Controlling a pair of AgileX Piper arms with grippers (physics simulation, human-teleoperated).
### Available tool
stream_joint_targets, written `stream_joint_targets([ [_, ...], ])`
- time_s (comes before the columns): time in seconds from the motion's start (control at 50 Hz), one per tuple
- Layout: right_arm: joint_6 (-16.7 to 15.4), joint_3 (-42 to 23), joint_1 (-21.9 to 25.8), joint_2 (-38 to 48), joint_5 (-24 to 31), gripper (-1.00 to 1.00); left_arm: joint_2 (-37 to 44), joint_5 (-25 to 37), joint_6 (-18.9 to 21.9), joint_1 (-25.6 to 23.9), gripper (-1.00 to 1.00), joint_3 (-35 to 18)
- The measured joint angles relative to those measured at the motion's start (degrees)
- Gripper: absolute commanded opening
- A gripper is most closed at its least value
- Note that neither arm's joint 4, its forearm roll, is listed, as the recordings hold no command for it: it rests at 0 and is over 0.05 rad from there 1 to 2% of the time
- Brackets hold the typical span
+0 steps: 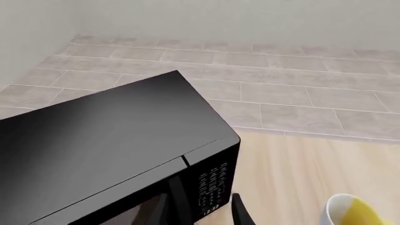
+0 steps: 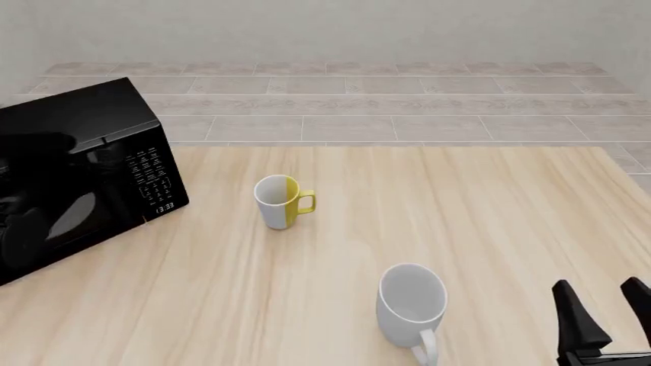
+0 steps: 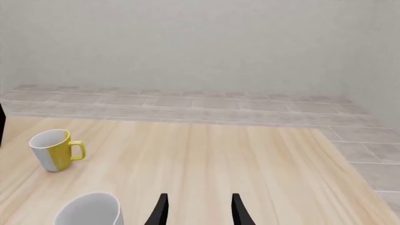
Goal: Close the microwave.
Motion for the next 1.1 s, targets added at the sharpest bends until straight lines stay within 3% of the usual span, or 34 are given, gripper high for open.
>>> stream_joint_targets([
  [0.62,-0.2,0.0,0.1,0.0,-0.7,1.00,-27.1,10.8,0.7,-8.0,1.00,9.0],
  [1.1,-0.1,0.0,-0.4,0.0,-0.9,1.00,-46.1,23.3,0.5,-11.7,1.00,10.9],
])
